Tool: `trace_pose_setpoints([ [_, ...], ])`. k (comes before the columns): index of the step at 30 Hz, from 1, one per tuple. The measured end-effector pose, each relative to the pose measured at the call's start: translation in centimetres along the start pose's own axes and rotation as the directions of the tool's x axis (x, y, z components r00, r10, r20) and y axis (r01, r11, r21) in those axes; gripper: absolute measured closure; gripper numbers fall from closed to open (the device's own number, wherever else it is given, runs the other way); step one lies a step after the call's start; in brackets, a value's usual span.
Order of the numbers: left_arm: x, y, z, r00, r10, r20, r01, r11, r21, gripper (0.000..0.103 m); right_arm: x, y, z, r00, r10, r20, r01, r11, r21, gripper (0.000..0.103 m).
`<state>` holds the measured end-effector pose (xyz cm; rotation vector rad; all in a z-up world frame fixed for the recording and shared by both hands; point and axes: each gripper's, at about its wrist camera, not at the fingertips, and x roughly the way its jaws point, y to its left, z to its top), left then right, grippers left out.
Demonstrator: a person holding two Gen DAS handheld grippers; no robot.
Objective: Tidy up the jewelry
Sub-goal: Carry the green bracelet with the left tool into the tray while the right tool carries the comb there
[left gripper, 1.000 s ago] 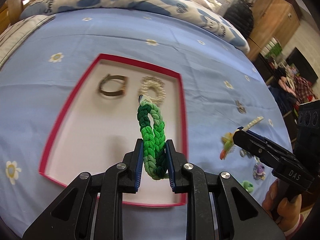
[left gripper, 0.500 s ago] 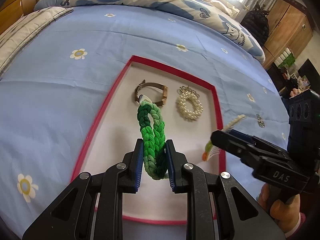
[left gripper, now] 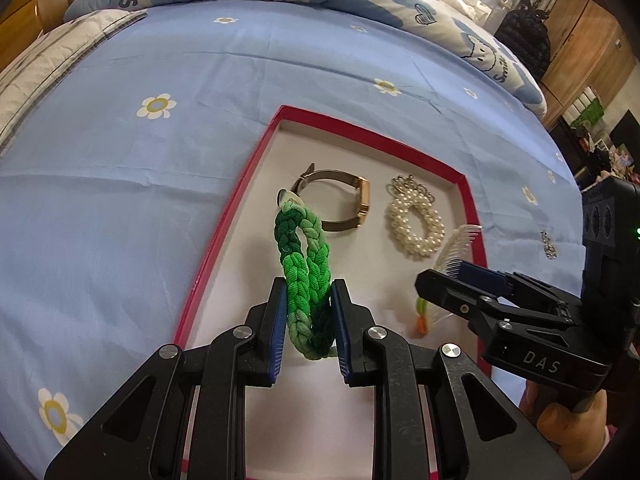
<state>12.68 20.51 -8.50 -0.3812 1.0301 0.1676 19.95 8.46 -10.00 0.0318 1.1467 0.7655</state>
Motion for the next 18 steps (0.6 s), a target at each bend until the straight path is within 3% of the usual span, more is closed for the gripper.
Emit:
trace_pose_setpoints([
  [18,2.3,-0.2,0.3,1.000,0.004,-0.028,-0.004,1.000,0.021,0.084,0.5,-0.1,0.4,0.998,-0.048,0.035,0.048,0.999,-0.010,0.045],
])
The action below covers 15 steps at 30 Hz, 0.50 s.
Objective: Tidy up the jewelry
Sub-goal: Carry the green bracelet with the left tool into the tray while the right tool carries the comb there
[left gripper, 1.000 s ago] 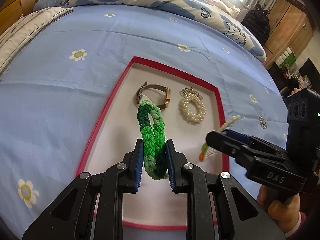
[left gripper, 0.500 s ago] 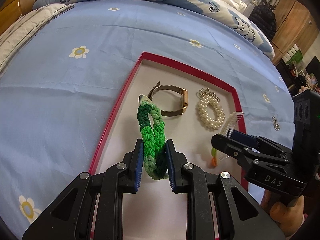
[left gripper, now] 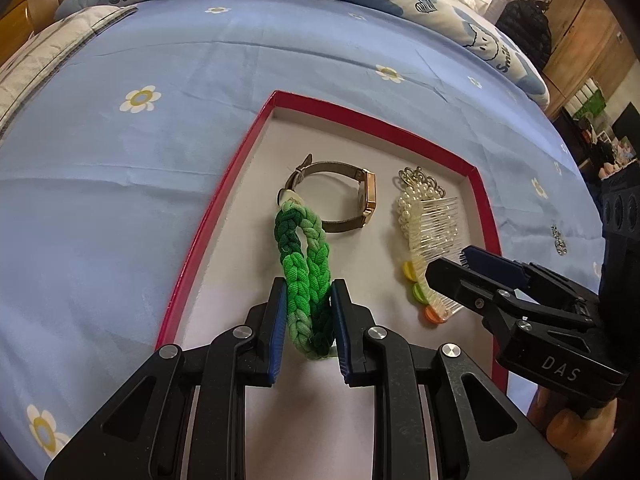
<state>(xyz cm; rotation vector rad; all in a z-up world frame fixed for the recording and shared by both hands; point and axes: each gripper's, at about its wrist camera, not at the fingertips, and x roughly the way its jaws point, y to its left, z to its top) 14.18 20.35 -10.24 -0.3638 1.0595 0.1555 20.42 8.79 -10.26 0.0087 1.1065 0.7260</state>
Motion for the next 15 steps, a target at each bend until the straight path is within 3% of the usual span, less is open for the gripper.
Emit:
trace_pose_setpoints([
  [11,0.75,-0.22,0.16,1.000,0.014,-0.015,-0.014,1.000,0.010,0.083,0.14,0.03,0.03,1.000,-0.003,0.000,0.003,1.000,-0.004,0.044],
  [15,0.64,-0.30,0.13,1.000,0.020,-0.019,-0.020,1.000,0.015,0.077,0.09,0.06,0.08,1.000,0.010,0.001,-0.010,1.000,0.000,0.044],
])
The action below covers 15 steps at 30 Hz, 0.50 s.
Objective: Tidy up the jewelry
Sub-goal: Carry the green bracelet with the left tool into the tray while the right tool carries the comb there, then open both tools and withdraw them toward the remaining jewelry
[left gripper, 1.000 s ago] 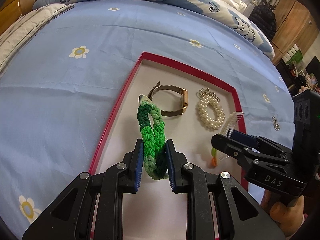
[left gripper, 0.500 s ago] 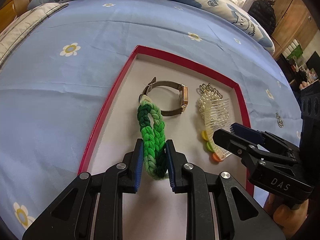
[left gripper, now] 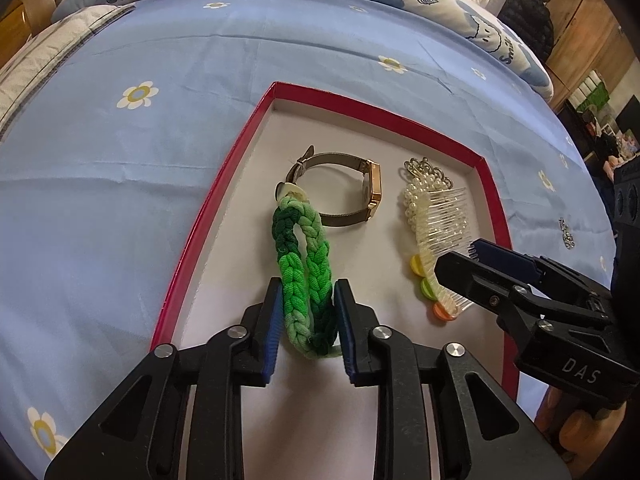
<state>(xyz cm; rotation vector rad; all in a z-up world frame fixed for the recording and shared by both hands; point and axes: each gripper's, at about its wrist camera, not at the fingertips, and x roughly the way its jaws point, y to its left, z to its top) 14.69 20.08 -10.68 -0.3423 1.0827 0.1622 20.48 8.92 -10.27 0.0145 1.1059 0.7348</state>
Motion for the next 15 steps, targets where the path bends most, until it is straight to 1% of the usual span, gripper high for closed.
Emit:
trace_pose_setpoints([
  [1,-0.1,0.0,0.0,1.000,0.000,0.001,0.000,1.000,-0.001,0.076,0.0,0.0,0.0,1.000,0.006,-0.001,-0.006,1.000,0.002,0.044],
  [3,-0.4,0.0,0.0,1.000,0.000,0.005,0.000,1.000,-0.006,0.070,-0.2,-0.1,0.0,1.000,0.022,-0.002,-0.022,1.000,0.011,0.044],
  [4,-0.7,0.0,-0.1,1.000,-0.002,0.010,0.002,1.000,-0.008,0.068,-0.5,-0.1,0.0,1.000,0.025,0.004,-0.025,1.000,0.013,0.044],
  [6,-1.3,0.0,-0.2,1.000,-0.006,0.019,0.007,1.000,-0.015,0.055,-1.3,-0.2,0.0,0.999,0.029,0.018,-0.030,0.999,0.020,0.044],
  [7,-1.9,-0.1,-0.3,1.000,-0.009,0.029,0.010,1.000,-0.017,0.052,-1.7,-0.2,-0.1,0.999,0.034,0.024,-0.035,0.999,0.024,0.043],
  [8,-2.3,-0.1,-0.5,0.999,-0.011,0.038,0.012,1.000,-0.015,0.051,-2.2,-0.2,-0.1,0.999,0.042,0.032,-0.043,0.999,0.030,0.039],
  [9,-2.6,-0.3,-0.6,0.999,-0.011,0.043,0.012,1.000,-0.013,0.050,-2.8,-0.3,-0.2,0.998,0.044,0.043,-0.046,0.998,0.035,0.038],
  [15,-4.7,-1.2,-1.7,0.998,-0.026,0.064,0.027,1.000,-0.011,0.050,-5.7,-0.9,-1.4,0.996,0.056,0.074,-0.061,0.996,0.058,0.037],
])
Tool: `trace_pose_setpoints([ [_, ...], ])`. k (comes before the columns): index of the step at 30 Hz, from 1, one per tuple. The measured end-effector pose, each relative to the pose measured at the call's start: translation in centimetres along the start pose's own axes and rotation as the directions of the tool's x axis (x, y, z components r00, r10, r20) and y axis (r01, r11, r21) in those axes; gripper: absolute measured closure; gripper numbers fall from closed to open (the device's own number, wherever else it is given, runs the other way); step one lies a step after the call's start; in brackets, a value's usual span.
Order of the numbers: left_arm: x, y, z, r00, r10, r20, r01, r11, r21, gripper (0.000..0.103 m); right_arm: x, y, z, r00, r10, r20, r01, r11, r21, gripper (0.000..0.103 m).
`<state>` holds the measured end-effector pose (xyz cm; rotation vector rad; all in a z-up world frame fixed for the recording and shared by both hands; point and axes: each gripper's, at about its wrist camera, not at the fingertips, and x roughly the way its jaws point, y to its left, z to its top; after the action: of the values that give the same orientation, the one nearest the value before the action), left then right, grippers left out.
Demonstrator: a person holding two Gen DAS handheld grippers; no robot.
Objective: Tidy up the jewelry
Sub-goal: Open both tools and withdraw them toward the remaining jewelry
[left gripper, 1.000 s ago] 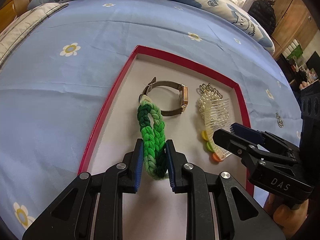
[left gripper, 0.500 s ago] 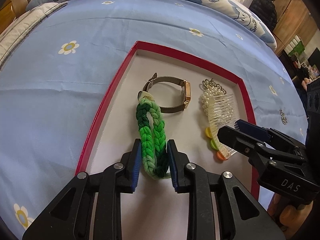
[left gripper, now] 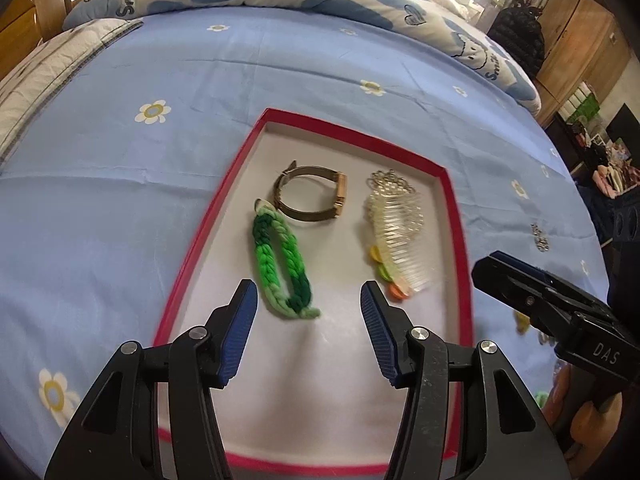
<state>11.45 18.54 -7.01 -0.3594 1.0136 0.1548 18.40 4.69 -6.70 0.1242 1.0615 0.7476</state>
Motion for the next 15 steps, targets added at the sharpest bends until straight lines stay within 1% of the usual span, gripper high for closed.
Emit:
trace_pose_setpoints([
  [8,-2.8,-2.6,-2.1,0.999,-0.044,0.008,0.044,0.999,0.023,0.050,-4.8,-1.3,-2.5,0.999,0.010,0.043,-0.012,0.999,0.033,0.037],
  [11,-3.6,-3.9,-3.0,0.998,-0.062,0.009,0.061,0.997,0.043,0.050,-6.8,-2.4,-3.7,0.998,-0.006,0.059,0.003,0.999,0.050,0.037],
  [15,-4.2,-5.5,-4.1,0.997,-0.083,0.006,0.083,0.995,0.059,0.046,-9.5,-4.4,-5.7,0.996,-0.039,0.076,0.032,0.996,0.088,0.037],
])
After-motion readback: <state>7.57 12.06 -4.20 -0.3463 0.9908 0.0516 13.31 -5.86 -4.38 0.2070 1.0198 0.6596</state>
